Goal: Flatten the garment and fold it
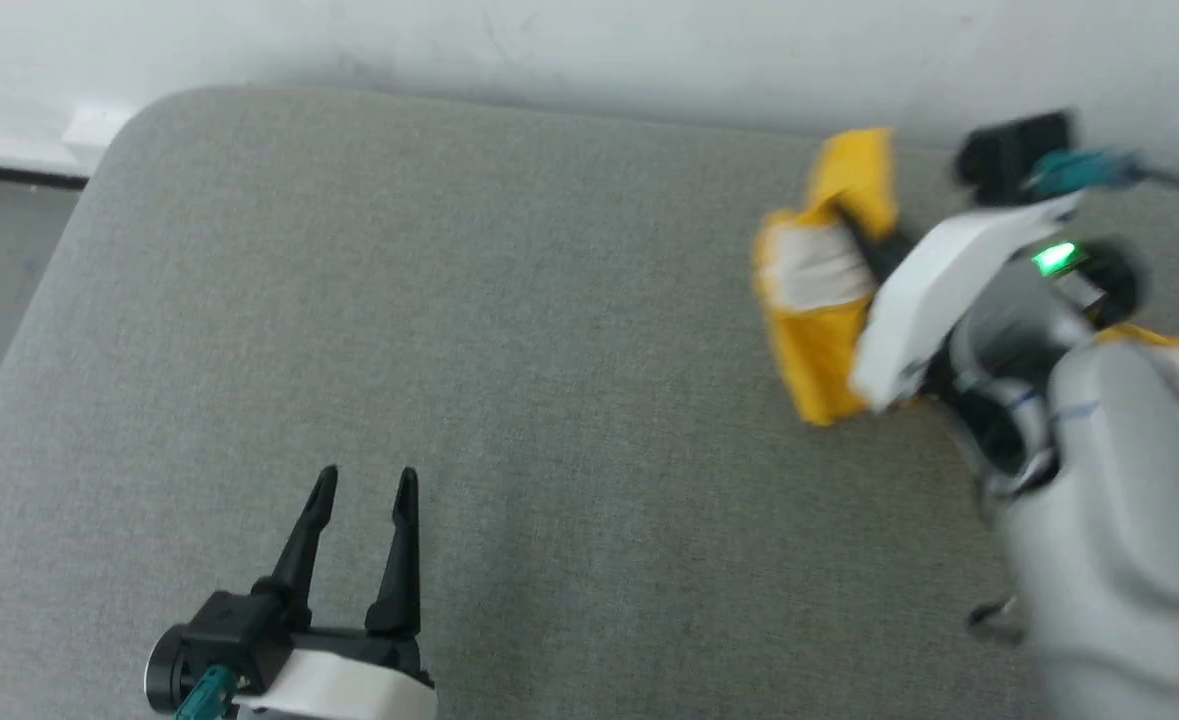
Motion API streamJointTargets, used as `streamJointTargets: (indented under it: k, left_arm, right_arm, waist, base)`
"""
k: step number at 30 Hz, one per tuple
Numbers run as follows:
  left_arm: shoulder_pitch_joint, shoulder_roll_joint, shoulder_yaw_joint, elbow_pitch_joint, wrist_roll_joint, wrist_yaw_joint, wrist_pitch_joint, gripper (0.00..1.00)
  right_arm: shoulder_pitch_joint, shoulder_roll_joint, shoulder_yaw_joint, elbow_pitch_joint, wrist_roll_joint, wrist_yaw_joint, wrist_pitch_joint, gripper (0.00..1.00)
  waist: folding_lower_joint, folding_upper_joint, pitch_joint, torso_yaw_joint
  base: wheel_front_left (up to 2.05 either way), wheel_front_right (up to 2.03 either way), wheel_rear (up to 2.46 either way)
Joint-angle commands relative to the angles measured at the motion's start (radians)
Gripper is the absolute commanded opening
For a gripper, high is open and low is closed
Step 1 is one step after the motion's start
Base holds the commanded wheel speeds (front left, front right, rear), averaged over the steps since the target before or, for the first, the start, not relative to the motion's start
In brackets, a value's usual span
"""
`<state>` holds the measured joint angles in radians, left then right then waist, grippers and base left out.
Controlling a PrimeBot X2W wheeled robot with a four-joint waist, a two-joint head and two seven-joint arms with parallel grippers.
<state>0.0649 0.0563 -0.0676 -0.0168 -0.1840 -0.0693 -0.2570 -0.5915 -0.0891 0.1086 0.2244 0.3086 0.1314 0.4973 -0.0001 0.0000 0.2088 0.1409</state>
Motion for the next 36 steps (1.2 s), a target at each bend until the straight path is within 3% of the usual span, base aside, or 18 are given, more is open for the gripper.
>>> streamJointTargets:
  k: [1, 5, 8, 13, 14, 15, 19, 27, 33, 36]
  left_arm:
    - [0.013, -0.002, 0.006, -0.004, 0.006, 0.003, -0.005, 1.00]
    - [0.046, -0.002, 0.022, -0.021, 0.007, 0.006, -0.005, 1.00]
    - [0.058, -0.003, 0.023, -0.033, 0.009, 0.007, -0.005, 1.00]
    - [0.065, -0.003, 0.014, -0.042, 0.004, 0.004, -0.005, 1.00]
    - [0.065, -0.003, 0.013, -0.041, 0.002, 0.004, -0.005, 1.00]
    - [0.064, -0.003, 0.012, -0.040, 0.001, 0.004, -0.005, 1.00]
    - [0.059, -0.004, 0.012, -0.036, -0.001, 0.004, -0.005, 1.00]
    - [0.054, -0.004, 0.005, -0.032, 0.004, 0.006, -0.005, 1.00]
    - [0.063, -0.005, 0.017, -0.077, 0.014, 0.015, -0.005, 1.00]
    - [0.072, -0.005, 0.024, -0.107, 0.019, 0.018, -0.005, 1.00]
  right_arm:
    - [0.041, 0.009, 0.022, -0.024, 0.037, -0.001, 0.016, 0.00]
    - [0.233, 0.015, 0.183, -0.218, 0.225, -0.001, 0.173, 0.00]
    - [0.408, -0.029, 0.269, -0.332, 0.307, -0.001, 0.293, 0.00]
    - [0.648, -0.213, 0.368, -0.436, 0.375, -0.001, 0.504, 0.00]
    - [0.669, -0.251, 0.377, -0.458, 0.373, -0.001, 0.521, 0.35]
    - [0.682, -0.274, 0.367, -0.476, 0.367, -0.001, 0.510, 1.00]
    - [0.679, -0.232, 0.275, -0.521, 0.326, -0.001, 0.421, 1.00]
    - [0.601, -0.061, 0.085, -0.628, 0.259, -0.001, 0.214, 1.00]
    - [0.617, 0.021, -0.129, -0.667, -0.028, -0.001, -0.187, 1.00]
    - [0.675, 0.037, -0.255, -0.636, -0.110, -0.001, -0.381, 1.00]
  waist:
    - [0.0001, 0.0000, -0.054, -0.038]
    - [0.0001, 0.0000, -0.087, -0.064]
    - [0.0001, 0.0000, -0.090, -0.075]
    - [0.0001, 0.0000, -0.072, -0.079]
    - [0.0001, 0.0000, -0.067, -0.080]
    - [0.0001, 0.0000, -0.062, -0.082]
    - [0.0001, 0.0000, -0.053, -0.091]
    - [0.0001, 0.0000, -0.077, -0.096]
    - [0.0001, 0.0000, -0.077, -0.098]
    - [0.0001, 0.0000, -0.074, -0.107]
  base:
    - [0.00, 0.00, 0.00]
    - [0.00, 0.00, 0.00]
    - [0.00, 0.00, 0.00]
    - [0.00, 0.00, 0.00]
    - [0.00, 0.00, 0.00]
    - [0.00, 0.00, 0.00]
    - [0.00, 0.00, 0.00]
    - [0.00, 0.00, 0.00]
    - [0.00, 0.00, 0.00]
    - [0.00, 0.00, 0.00]
